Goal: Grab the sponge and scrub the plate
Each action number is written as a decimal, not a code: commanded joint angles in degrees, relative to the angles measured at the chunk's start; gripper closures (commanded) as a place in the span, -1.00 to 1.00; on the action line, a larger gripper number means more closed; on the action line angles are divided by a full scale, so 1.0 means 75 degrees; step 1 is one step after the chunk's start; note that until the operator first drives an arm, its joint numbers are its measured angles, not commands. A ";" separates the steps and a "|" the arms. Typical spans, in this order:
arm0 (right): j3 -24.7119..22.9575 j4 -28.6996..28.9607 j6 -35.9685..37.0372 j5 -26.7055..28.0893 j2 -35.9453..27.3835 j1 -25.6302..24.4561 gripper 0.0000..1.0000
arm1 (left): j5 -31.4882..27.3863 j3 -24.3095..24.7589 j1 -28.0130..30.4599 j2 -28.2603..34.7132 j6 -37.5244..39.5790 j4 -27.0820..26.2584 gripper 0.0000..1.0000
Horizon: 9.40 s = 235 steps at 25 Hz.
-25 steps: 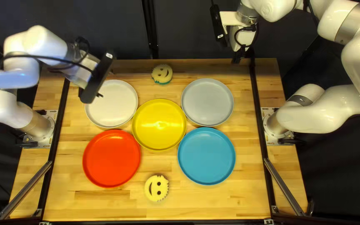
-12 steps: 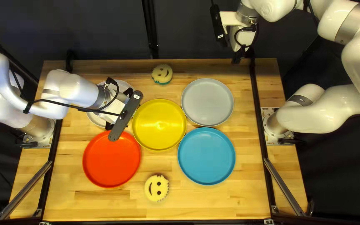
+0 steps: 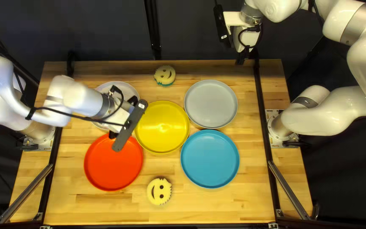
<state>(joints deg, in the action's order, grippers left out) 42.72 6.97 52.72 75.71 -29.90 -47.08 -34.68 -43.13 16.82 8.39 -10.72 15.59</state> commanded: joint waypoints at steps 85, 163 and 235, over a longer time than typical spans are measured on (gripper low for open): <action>0.0000 0.0000 0.0000 0.0000 0.0000 0.0000 -1.00 | -0.1410 -0.4969 0.2928 -0.5437 0.4579 0.1654 -1.00; 0.0000 0.0000 0.0000 0.0000 0.0000 0.0000 -1.00 | 0.0155 0.0517 0.1220 -0.1465 0.2102 -0.0332 1.00; 0.0000 0.0000 0.0000 0.0000 0.0000 0.0000 -1.00 | 0.1077 0.2705 0.0902 0.0125 0.0512 -0.2567 1.00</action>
<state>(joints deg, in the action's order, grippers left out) 42.72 6.97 52.72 75.71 -29.90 -47.08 -26.71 -23.65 24.06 8.63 -5.82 -2.75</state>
